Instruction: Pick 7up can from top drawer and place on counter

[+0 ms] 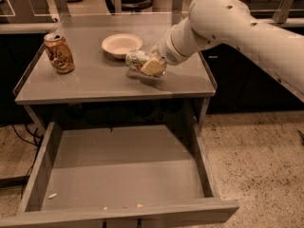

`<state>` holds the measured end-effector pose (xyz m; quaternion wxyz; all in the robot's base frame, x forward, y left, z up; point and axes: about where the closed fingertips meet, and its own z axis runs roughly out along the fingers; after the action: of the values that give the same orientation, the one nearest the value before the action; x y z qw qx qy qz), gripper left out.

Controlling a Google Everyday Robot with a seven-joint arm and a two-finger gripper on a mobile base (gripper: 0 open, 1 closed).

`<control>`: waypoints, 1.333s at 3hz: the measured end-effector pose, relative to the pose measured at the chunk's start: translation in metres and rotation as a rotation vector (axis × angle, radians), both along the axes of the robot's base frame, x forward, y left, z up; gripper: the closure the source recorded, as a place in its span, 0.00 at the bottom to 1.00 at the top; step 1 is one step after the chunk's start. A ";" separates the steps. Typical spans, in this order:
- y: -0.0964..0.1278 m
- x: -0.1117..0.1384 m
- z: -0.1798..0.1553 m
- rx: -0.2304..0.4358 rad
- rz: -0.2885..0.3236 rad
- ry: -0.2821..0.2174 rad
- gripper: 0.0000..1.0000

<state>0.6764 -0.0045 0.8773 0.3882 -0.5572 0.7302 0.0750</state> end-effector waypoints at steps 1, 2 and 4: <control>-0.008 0.013 -0.011 -0.006 -0.013 0.021 1.00; -0.016 0.019 -0.020 -0.004 -0.026 0.037 1.00; -0.016 0.019 -0.020 -0.004 -0.026 0.037 0.58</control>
Offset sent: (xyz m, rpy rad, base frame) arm 0.0266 -0.0297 -0.0293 0.0002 0.0520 -0.0503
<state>0.6952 -0.0204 0.8569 0.3746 -0.5468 0.7446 0.0787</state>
